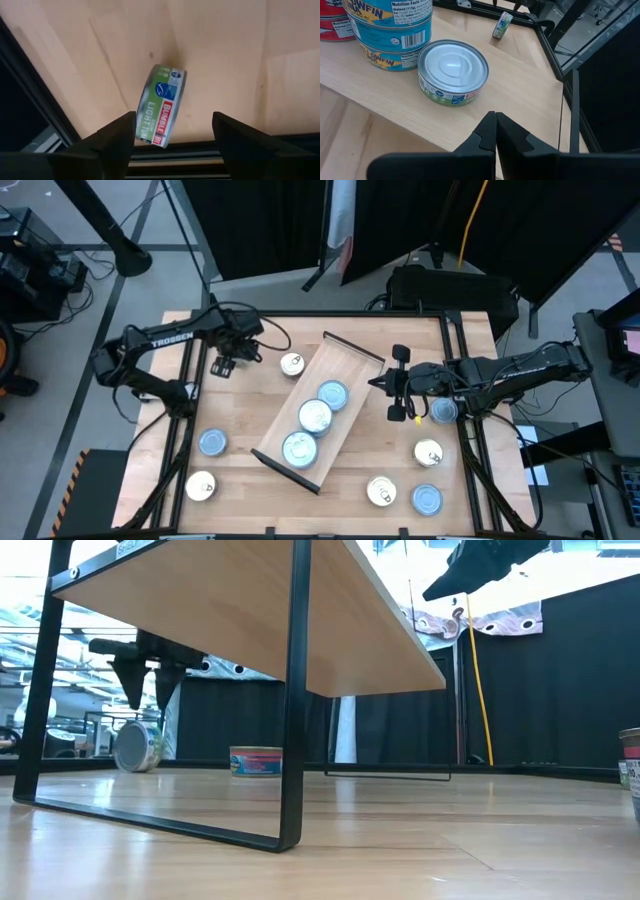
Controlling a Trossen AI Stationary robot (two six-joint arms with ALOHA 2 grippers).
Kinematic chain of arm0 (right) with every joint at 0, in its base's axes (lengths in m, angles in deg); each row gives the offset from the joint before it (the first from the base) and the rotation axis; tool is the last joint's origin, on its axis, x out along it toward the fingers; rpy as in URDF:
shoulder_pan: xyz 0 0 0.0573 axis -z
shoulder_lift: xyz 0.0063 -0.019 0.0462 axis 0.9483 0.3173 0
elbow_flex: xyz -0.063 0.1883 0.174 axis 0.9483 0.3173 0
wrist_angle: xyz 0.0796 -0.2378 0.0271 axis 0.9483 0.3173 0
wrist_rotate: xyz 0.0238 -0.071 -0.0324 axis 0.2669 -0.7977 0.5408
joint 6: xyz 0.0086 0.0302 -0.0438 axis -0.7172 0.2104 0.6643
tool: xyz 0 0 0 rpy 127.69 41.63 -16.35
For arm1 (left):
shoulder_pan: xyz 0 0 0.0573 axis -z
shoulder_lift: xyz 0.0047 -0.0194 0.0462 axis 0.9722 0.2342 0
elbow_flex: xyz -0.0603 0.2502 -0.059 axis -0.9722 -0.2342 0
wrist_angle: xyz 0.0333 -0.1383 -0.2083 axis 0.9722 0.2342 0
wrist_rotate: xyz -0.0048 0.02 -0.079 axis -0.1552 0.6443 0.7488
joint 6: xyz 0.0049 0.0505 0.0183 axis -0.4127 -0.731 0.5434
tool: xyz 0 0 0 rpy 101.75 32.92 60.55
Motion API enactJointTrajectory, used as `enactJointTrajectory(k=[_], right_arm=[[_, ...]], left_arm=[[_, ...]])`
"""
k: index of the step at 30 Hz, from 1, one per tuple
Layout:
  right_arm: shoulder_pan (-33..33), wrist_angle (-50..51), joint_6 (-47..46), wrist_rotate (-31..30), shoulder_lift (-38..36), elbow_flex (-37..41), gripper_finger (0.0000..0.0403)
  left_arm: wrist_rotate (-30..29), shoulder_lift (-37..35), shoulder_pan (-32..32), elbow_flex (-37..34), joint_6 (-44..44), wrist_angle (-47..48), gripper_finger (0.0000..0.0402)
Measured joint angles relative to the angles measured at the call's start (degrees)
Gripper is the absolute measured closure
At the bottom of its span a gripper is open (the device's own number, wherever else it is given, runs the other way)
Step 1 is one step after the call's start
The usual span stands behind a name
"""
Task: Stack canned seafood by type on shelf
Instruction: Stack the green tuna can on top of the other green tuna can on the shelf
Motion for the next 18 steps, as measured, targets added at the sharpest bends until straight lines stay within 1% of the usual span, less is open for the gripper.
enactJointTrajectory(k=[5,10,18], right_arm=[[0.0,0.0,0.0,0.0,0.0,0.0,0.0403],[0.0,0.0,0.0,0.0,0.0,0.0,0.0403],[0.0,0.0,0.1,0.0,0.0,0.0,0.0403]], left_arm=[[-0.2,1.9,-2.3,0.0,-5.2,-0.8,0.0138],[-0.7,4.9,-3.6,-0.1,-7.1,-1.5,0.0138],[-6.7,9.2,-4.0,-1.3,-8.7,-1.5,0.0138]])
